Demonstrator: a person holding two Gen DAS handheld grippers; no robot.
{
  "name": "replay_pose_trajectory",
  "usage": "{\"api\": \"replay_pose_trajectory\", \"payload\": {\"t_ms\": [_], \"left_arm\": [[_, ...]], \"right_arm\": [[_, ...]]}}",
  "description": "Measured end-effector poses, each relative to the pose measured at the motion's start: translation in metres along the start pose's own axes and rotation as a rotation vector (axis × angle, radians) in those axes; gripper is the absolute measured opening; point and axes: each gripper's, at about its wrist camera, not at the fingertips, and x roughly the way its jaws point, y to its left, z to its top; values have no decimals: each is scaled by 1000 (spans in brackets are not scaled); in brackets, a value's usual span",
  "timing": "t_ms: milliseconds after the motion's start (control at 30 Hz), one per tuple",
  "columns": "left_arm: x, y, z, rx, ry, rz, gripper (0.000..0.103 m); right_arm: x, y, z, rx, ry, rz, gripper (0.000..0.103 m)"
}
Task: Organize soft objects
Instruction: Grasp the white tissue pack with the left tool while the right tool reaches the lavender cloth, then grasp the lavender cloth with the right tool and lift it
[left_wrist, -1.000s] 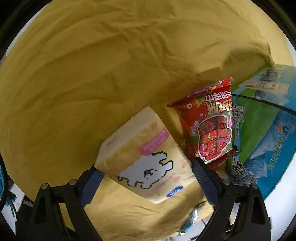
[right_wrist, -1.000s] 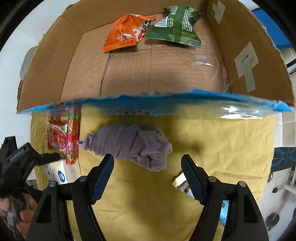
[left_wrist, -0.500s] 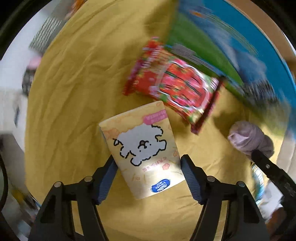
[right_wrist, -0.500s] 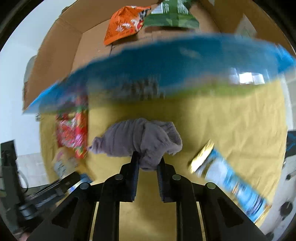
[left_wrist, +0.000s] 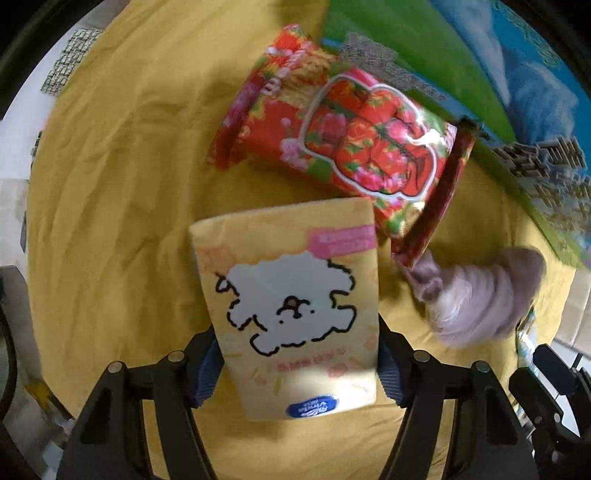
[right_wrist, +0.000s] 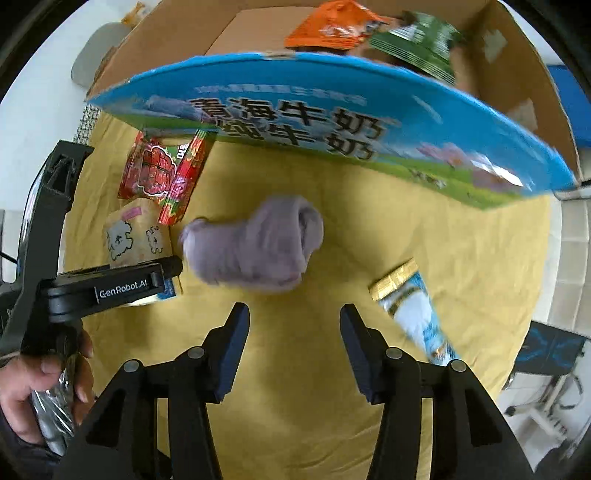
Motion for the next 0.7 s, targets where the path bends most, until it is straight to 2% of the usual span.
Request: {"api": "replay_pose_trajectory", "payload": {"t_ms": [67,167,267,333,433,567,633,700], "left_arm": [[-2,4,-1,14,-4,0,62],[-12,-3,-10,37,-12,19,61],[-17,10,-19,45,-13,39,61],[-12,18,-24,46,-18,55,61],[-5,25,-26,30,-13,51,61],[6,30,-31,20,-14,46,61],[6,31,-37,20,-16,47,61],[8,23,-30,13,-15,42,61]], "right_arm": [[2,11,8,-33,-7,10,54],[1,36,8,-190,-37,-44,54],[10,77,9,-432,-24,-162,54],[24,95,7,-588,-12,-272,54],[48,113,6,-734,45,-336,54],[72,116,17,-797,96,-391,54],[77,114,22,-804,110,-392,54],[75,107,22,-790,107,-378,53]]}}
